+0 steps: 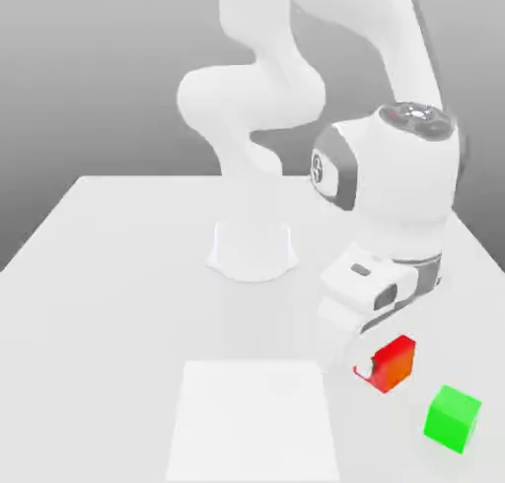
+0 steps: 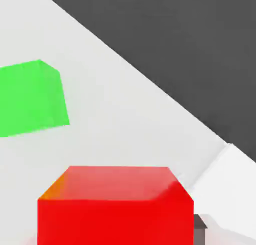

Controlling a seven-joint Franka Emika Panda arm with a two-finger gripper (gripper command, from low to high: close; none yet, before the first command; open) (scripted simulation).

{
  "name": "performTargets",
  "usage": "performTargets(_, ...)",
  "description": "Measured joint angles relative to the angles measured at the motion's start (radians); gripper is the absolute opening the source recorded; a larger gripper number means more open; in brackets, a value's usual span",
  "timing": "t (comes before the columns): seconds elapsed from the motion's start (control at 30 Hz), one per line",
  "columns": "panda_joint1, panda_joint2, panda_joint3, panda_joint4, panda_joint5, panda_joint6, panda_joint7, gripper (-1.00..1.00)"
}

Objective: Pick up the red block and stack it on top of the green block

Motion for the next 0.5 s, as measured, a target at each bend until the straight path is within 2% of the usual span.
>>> performTargets(0.1, 0.054, 0.035, 0.031, 0.059, -0.023, -0.024, 0.114, -1.0)
performTargets(0.23, 0.087, 0.158, 0.008, 0.078, -0.073, 0.078, 0.172, -1.0)
performTargets(0.27, 0.094, 0.183, 0.002, 0.08, -0.083, 0.101, 0.179, 1.0)
performTargets(0.5, 0.095, 0.184, 0.0, 0.08, -0.084, 0.101, 0.181, 1.0)
